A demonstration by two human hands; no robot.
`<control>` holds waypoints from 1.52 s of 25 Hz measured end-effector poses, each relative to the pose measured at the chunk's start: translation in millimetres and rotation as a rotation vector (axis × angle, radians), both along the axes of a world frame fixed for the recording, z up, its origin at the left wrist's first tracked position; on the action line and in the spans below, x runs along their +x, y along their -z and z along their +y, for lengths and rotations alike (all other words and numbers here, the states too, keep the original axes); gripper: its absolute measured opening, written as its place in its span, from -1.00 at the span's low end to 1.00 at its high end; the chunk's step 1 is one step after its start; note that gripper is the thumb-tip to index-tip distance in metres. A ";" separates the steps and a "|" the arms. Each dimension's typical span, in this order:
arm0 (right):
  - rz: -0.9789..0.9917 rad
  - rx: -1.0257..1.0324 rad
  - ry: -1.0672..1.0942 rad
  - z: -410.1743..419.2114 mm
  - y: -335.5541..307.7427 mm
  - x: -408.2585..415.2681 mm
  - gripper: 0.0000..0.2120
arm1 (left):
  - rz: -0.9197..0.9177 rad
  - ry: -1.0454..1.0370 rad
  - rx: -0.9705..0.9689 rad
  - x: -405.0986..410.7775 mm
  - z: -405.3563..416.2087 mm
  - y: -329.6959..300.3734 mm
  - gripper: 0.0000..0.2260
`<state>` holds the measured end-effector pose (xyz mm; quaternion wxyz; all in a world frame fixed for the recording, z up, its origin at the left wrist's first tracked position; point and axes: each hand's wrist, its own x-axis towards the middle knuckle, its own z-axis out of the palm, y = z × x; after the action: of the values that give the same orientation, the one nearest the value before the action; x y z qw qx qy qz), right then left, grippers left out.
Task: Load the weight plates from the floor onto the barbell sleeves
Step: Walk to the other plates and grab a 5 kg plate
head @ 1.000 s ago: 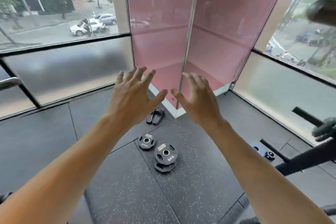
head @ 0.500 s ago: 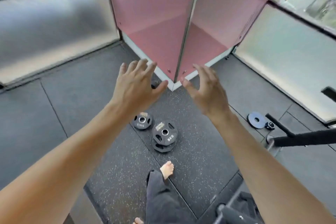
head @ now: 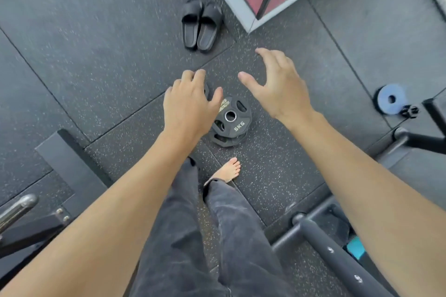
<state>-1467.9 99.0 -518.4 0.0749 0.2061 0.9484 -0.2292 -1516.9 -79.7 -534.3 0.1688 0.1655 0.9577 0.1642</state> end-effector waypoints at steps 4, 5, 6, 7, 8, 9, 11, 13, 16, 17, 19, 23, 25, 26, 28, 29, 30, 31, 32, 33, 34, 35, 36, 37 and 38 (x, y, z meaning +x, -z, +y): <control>-0.142 -0.050 0.010 17.0 137.0 -14.9 -0.35 | -0.184 -0.054 -0.031 -15.1 15.9 137.1 -0.68; -0.184 -0.056 0.005 19.4 175.8 -15.5 -0.35 | -0.235 -0.072 -0.048 -15.2 18.3 175.1 -0.69; -0.230 -0.061 0.005 21.2 218.3 -16.2 -0.34 | -0.288 -0.105 -0.074 -14.6 20.3 216.6 -0.69; -0.269 -0.074 0.009 23.0 254.6 -15.7 -0.33 | -0.341 -0.137 -0.088 -11.1 22.2 252.1 -0.68; -0.308 -0.092 0.016 24.1 287.9 -12.6 -0.32 | -0.397 -0.160 -0.103 -3.9 22.9 285.1 -0.67; -0.339 -0.106 0.026 24.9 320.8 -10.0 -0.32 | -0.449 -0.182 -0.111 4.2 24.8 316.9 -0.67; -0.386 -0.119 0.037 29.3 383.0 -5.1 -0.29 | -0.539 -0.248 -0.107 20.1 32.2 375.3 -0.66; -0.426 -0.129 0.051 33.7 438.1 0.7 -0.25 | -0.612 -0.332 -0.092 33.8 41.1 424.6 -0.61; -0.468 -0.146 0.101 43.0 507.8 7.0 -0.14 | -0.691 -0.468 -0.093 46.0 53.8 487.7 -0.49; -0.476 -0.153 0.124 47.0 527.2 8.0 -0.11 | -0.710 -0.515 -0.095 47.9 57.3 505.6 -0.47; -0.485 -0.166 0.155 54.6 559.8 9.8 -0.05 | -0.737 -0.598 -0.087 49.9 62.6 535.7 -0.46; -0.561 -0.181 0.163 62.2 600.4 3.1 0.17 | -0.730 -0.711 -0.087 47.9 75.2 578.9 -0.44; -0.600 -0.130 0.142 58.6 612.3 -0.2 0.28 | -0.700 -0.755 -0.124 50.2 83.0 590.6 -0.42; -0.605 -0.099 0.142 56.6 617.0 -1.7 0.31 | -0.694 -0.778 -0.141 50.9 86.9 594.6 -0.42; -0.573 -0.088 0.160 54.3 624.5 -4.9 0.32 | -0.701 -0.822 -0.165 50.0 90.9 599.6 -0.40; -0.540 -0.110 0.184 55.9 626.6 -6.8 0.29 | -0.710 -0.837 -0.173 49.9 92.0 601.5 -0.40; -0.512 -0.137 0.210 59.4 627.3 -10.1 0.25 | -0.712 -0.847 -0.178 49.5 92.7 602.8 -0.41; -0.503 -0.158 0.225 63.2 626.4 -13.5 0.22 | -0.707 -0.849 -0.182 48.8 92.5 603.7 -0.42; -0.516 -0.170 0.226 66.1 624.5 -16.3 0.20 | -0.696 -0.842 -0.190 48.5 91.2 603.3 -0.42; -0.540 -0.175 0.225 67.5 621.4 -17.7 0.19 | -0.680 -0.820 -0.205 48.1 88.7 601.9 -0.44; -0.564 -0.178 0.244 66.6 618.2 -16.8 0.18 | -0.654 -0.778 -0.226 46.0 84.7 599.5 -0.45; -0.580 -0.182 0.286 63.5 615.1 -12.5 0.17 | -0.614 -0.720 -0.251 41.0 79.7 596.0 -0.48; -0.580 -0.195 0.347 59.3 610.5 -4.5 0.15 | -0.569 -0.641 -0.278 33.1 74.8 589.7 -0.50; -0.562 -0.225 0.420 53.8 604.3 5.6 0.12 | -0.523 -0.547 -0.306 23.9 70.1 582.0 -0.51; -0.529 -0.266 0.506 47.6 595.8 15.0 0.09 | -0.478 -0.451 -0.325 12.5 65.8 571.7 -0.51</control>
<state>-1452.8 146.6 -1114.2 0.2841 0.4741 0.7773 -0.3003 -1504.3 -13.8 -1106.0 0.3717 -0.1217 0.9171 0.0768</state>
